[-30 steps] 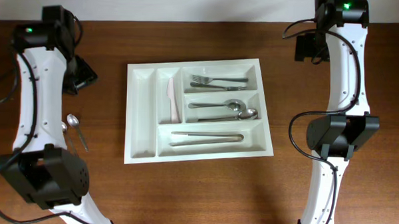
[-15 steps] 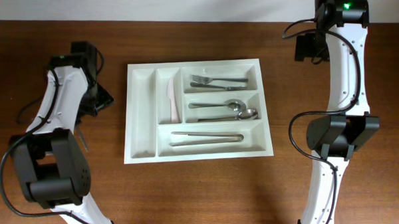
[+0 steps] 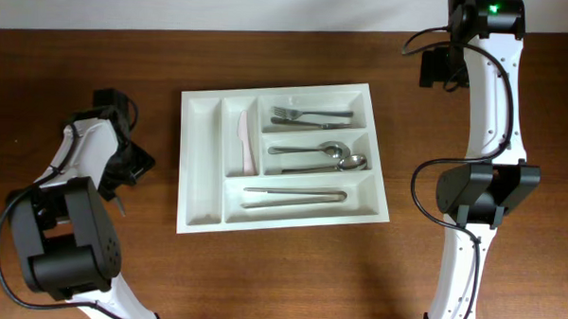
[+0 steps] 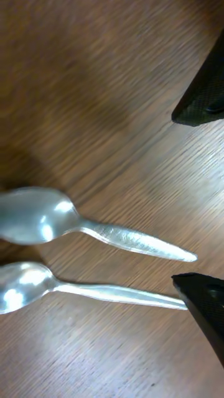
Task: Pack container
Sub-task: 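Lower the left gripper over the two spoons and grasp one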
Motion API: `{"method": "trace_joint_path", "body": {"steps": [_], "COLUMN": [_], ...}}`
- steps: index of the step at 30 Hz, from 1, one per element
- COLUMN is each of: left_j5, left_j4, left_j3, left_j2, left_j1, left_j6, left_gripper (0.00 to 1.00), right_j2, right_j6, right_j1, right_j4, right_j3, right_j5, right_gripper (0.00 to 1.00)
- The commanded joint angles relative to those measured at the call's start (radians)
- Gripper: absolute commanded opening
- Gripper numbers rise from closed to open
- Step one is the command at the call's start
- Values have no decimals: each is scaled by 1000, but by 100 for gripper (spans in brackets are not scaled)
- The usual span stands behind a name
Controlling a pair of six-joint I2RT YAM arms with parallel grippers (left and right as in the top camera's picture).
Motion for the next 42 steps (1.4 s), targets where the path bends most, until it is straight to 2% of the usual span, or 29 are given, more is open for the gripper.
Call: {"method": "trace_joint_path", "body": {"steps": [1, 4, 12, 42], "left_j5": [10, 10, 10, -3], "left_j4": [28, 74, 194, 318], "left_j3": [-37, -64, -91, -99], "left_j2": [9, 9, 10, 137], "left_j1": [39, 62, 70, 70], "left_j6": [-16, 9, 166, 181], "left_gripper": [78, 78, 76, 67], "right_j2": [-27, -27, -27, -27], "right_j6": [12, 12, 12, 12], "right_j1": [3, 3, 3, 3], "right_j4": [0, 1, 0, 0], "right_j3": [17, 17, 17, 17], "right_j5": [23, 23, 23, 23], "right_gripper": [99, 99, 99, 99]}}
